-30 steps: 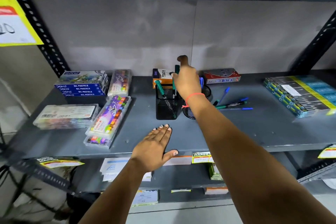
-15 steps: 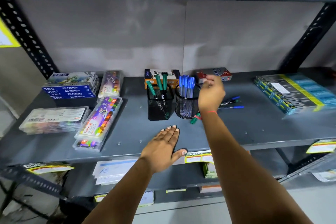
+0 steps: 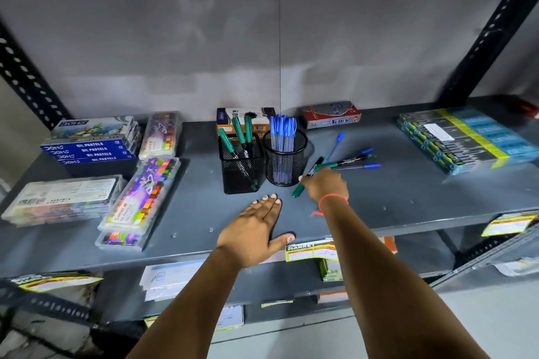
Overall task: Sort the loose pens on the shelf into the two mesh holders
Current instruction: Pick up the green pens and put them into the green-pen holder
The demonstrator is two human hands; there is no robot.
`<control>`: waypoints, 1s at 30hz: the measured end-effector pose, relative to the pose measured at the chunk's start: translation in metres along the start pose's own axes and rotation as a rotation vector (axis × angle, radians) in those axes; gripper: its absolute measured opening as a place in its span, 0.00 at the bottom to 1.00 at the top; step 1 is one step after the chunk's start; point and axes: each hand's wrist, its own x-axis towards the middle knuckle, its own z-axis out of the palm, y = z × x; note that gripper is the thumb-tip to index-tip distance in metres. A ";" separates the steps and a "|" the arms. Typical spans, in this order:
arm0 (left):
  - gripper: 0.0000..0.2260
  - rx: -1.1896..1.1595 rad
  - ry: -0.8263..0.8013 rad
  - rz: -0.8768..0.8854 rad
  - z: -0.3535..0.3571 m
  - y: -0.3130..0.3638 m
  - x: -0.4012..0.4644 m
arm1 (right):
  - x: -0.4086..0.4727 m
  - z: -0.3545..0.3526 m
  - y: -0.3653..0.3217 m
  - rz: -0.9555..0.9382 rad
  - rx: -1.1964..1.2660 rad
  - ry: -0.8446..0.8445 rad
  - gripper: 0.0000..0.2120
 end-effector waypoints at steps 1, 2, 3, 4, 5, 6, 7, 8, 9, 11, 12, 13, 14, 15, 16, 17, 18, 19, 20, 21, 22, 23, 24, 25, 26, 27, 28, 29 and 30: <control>0.43 -0.002 0.010 0.002 0.000 -0.001 0.000 | 0.001 -0.001 -0.001 0.006 -0.035 -0.006 0.24; 0.44 -0.005 0.018 0.004 0.001 -0.001 0.001 | 0.001 -0.001 -0.001 0.011 -0.066 -0.011 0.22; 0.44 -0.007 0.022 0.006 0.002 -0.001 0.001 | 0.001 -0.002 0.000 0.015 -0.085 -0.013 0.21; 0.44 -0.010 0.026 0.006 0.003 -0.002 0.001 | 0.001 -0.003 0.001 0.017 -0.089 -0.010 0.20; 0.44 -0.014 0.029 0.006 0.003 -0.002 0.001 | 0.000 -0.005 0.002 0.016 -0.079 0.000 0.19; 0.44 -0.018 0.030 0.007 0.003 -0.002 0.001 | 0.000 -0.007 0.004 0.018 -0.054 0.015 0.18; 0.44 -0.021 0.028 0.009 0.003 -0.002 0.001 | -0.001 -0.010 0.006 0.022 -0.019 0.032 0.17; 0.43 -0.025 0.025 0.009 0.003 -0.002 0.001 | -0.001 -0.013 0.008 0.024 0.023 0.049 0.16; 0.43 -0.027 0.024 0.008 0.002 -0.001 0.001 | -0.002 -0.019 0.009 0.024 0.072 0.067 0.16; 0.38 -0.022 0.016 0.009 0.001 0.000 0.000 | -0.005 -0.033 0.007 0.009 0.184 0.128 0.14; 0.36 -0.019 0.006 0.007 0.000 0.000 -0.001 | -0.006 -0.041 0.003 -0.011 0.247 0.175 0.13; 0.34 -0.021 0.001 0.004 0.000 0.000 -0.001 | -0.008 -0.050 -0.001 -0.040 0.304 0.230 0.12; 0.33 -0.024 -0.003 0.001 -0.001 0.001 -0.002 | -0.009 -0.059 -0.007 -0.070 0.360 0.286 0.11; 0.33 -0.026 -0.007 -0.002 -0.002 0.001 -0.002 | -0.011 -0.067 -0.014 -0.101 0.425 0.335 0.10; 0.33 -0.027 -0.008 -0.003 -0.002 0.001 -0.002 | -0.014 -0.075 -0.021 -0.134 0.502 0.373 0.09; 0.33 -0.028 -0.005 -0.005 -0.002 0.001 -0.002 | -0.016 -0.083 -0.029 -0.174 0.585 0.400 0.08; 0.33 -0.027 0.002 -0.010 -0.002 0.000 -0.002 | -0.018 -0.089 -0.037 -0.221 0.655 0.424 0.07; 0.33 -0.025 0.012 -0.019 -0.001 -0.001 -0.003 | -0.021 -0.094 -0.046 -0.268 0.695 0.441 0.08; 0.32 -0.022 0.020 -0.029 -0.001 -0.002 -0.005 | -0.023 -0.097 -0.054 -0.317 0.713 0.439 0.10; 0.33 -0.018 0.025 -0.038 -0.001 -0.004 -0.006 | -0.026 -0.098 -0.063 -0.366 0.737 0.420 0.11; 0.34 -0.010 0.024 -0.047 -0.001 -0.006 -0.008 | -0.029 -0.097 -0.071 -0.410 0.761 0.375 0.11; 0.36 -0.007 0.026 -0.056 -0.001 -0.009 -0.011 | -0.031 -0.095 -0.079 -0.450 0.774 0.327 0.10; 0.40 -0.009 0.029 -0.065 -0.001 -0.012 -0.013 | -0.033 -0.091 -0.086 -0.482 0.758 0.286 0.10; 0.43 -0.016 0.028 -0.076 -0.002 -0.015 -0.015 | -0.036 -0.087 -0.093 -0.511 0.724 0.257 0.10; 0.44 -0.021 0.028 -0.087 -0.002 -0.018 -0.017 | -0.037 -0.082 -0.098 -0.544 0.688 0.233 0.11; 0.43 -0.025 0.035 -0.095 -0.003 -0.020 -0.018 | -0.038 -0.076 -0.102 -0.574 0.650 0.215 0.11; 0.42 -0.027 0.043 -0.102 -0.003 -0.021 -0.019 | -0.039 -0.071 -0.105 -0.596 0.613 0.197 0.12; 0.40 -0.028 0.048 -0.105 -0.003 -0.022 -0.020 | -0.042 -0.067 -0.109 -0.610 0.561 0.187 0.13; 0.37 -0.026 0.047 -0.104 -0.004 -0.021 -0.020 | -0.043 -0.062 -0.112 -0.621 0.502 0.183 0.16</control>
